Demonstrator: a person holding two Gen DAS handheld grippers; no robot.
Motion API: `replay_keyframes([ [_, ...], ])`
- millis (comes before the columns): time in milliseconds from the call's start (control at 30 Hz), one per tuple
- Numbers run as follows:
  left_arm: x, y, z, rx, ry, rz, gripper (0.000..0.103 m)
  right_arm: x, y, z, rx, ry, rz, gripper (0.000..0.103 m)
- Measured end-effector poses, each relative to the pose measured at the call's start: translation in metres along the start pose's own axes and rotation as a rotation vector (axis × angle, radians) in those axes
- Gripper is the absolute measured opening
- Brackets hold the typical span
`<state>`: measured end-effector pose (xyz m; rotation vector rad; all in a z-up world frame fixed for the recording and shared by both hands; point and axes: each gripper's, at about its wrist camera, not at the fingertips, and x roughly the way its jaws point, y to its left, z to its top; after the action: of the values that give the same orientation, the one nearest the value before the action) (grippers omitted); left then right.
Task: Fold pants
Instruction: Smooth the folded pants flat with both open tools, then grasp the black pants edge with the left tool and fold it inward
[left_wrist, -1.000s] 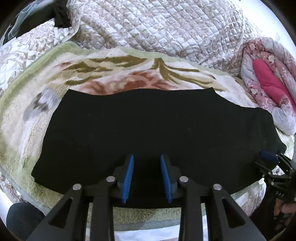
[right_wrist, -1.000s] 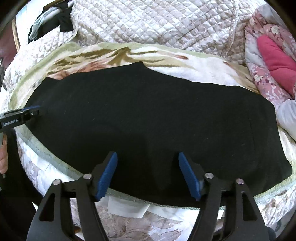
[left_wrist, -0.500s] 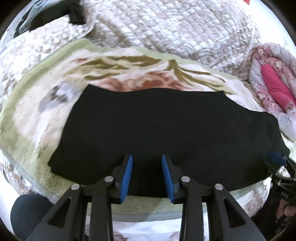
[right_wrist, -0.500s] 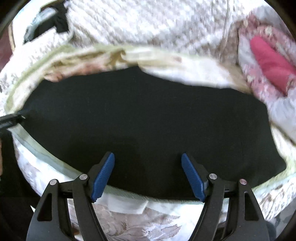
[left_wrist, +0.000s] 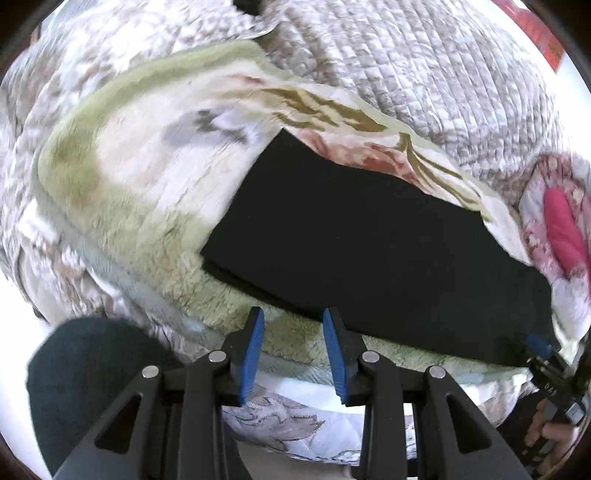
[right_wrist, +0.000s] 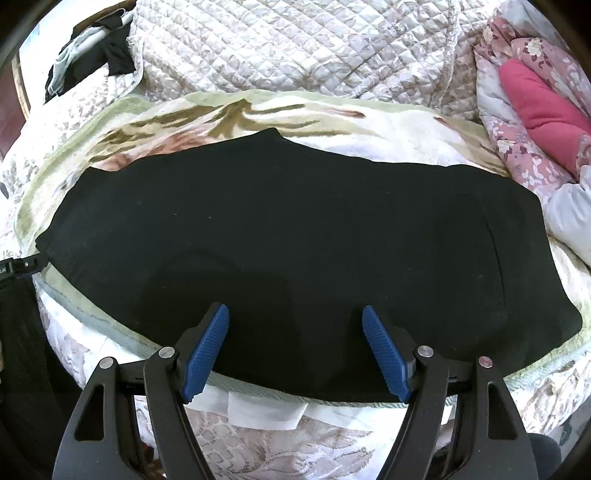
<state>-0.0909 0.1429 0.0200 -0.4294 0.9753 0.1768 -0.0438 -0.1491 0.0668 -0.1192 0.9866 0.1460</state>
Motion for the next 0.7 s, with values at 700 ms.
replay_keyframes([
  [700,0.024,0.013,0.036,-0.097,-0.096,0.013,0.008,0.009,-0.014,0.009,0.030,-0.023,0.021,0.075],
])
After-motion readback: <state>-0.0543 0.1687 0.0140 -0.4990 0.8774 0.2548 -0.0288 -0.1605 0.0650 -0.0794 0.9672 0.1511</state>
